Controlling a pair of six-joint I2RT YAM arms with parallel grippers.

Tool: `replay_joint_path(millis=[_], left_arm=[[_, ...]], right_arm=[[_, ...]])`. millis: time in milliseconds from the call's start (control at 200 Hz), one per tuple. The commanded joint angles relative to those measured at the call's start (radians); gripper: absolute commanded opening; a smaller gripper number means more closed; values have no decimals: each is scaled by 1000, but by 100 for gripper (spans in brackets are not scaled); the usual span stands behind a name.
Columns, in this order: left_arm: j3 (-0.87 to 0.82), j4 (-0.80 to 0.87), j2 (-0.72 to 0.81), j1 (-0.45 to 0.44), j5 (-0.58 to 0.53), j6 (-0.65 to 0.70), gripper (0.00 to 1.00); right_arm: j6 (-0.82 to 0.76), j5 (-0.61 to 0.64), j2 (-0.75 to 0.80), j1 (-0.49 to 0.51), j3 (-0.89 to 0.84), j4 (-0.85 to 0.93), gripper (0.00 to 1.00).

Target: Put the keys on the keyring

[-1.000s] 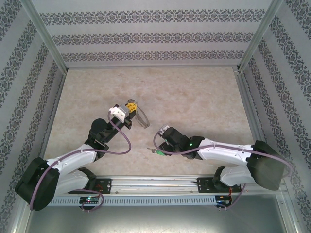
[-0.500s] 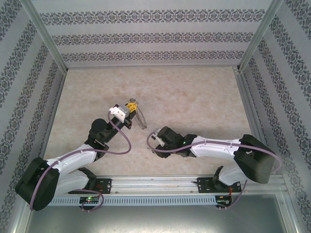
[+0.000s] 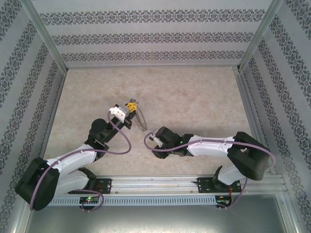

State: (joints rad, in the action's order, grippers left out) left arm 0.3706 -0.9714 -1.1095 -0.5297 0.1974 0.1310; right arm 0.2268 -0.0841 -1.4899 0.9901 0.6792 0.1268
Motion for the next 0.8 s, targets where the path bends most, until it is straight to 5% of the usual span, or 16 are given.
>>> replay_joint_path(millis=[0, 799], left_arm=[[24, -17, 25, -12, -3, -2, 0], [13, -38, 14, -12, -1, -4, 0]], right_arm=[[-21, -11, -18, -8, 23, -9, 33], [-20, -32, -60, -33, 29, -37, 22]])
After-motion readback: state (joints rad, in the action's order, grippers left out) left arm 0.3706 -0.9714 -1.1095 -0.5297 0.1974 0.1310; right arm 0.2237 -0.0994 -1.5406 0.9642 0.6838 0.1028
